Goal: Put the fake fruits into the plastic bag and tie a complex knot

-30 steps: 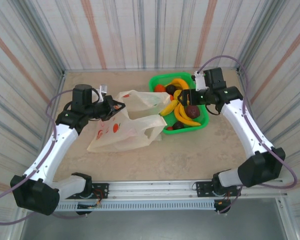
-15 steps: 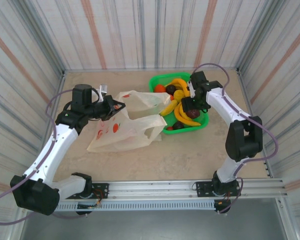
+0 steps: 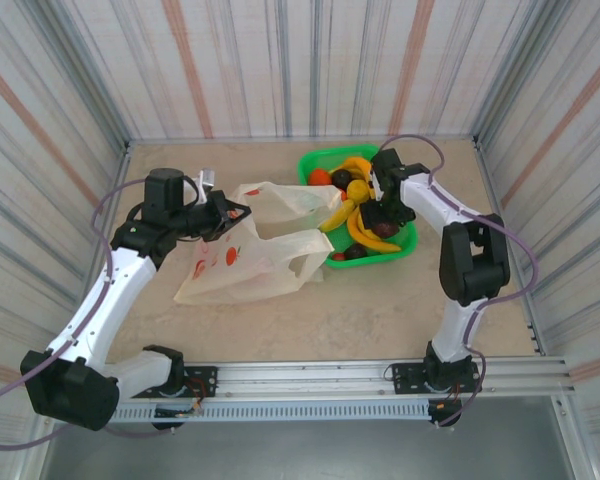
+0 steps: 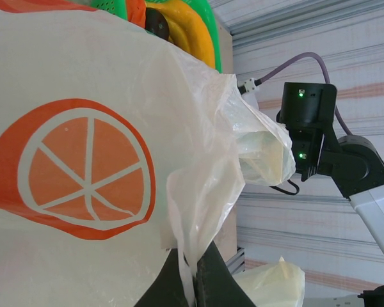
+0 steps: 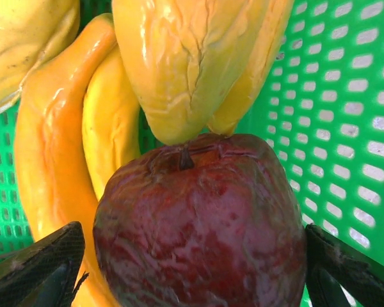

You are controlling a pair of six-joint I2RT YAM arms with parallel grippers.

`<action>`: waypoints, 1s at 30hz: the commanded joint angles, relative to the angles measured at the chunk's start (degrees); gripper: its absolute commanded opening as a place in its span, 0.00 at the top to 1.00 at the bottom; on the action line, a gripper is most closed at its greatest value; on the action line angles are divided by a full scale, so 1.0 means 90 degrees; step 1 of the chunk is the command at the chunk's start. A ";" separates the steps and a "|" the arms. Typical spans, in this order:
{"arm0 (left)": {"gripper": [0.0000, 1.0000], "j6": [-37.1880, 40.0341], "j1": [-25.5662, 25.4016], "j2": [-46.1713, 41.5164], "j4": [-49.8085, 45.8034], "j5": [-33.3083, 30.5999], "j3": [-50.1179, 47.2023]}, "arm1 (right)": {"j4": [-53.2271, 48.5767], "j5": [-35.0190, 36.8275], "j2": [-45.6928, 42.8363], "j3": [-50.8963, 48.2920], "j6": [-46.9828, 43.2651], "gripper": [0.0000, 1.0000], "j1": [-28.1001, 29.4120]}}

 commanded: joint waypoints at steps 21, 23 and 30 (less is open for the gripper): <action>1.00 0.0101 0.0041 -0.0146 -0.0045 0.0103 0.0083 | 0.0289 -0.0015 -0.0627 -0.0322 -0.0073 0.34 0.0069; 1.00 0.0104 0.0046 -0.0156 -0.0035 0.0103 0.0064 | 0.0243 -0.0073 -0.0871 -0.0343 -0.0040 0.34 0.0079; 1.00 0.0082 0.0041 -0.0146 0.0043 0.0125 0.0011 | 0.0421 -0.0875 -0.2193 -0.0704 0.0169 0.34 0.0128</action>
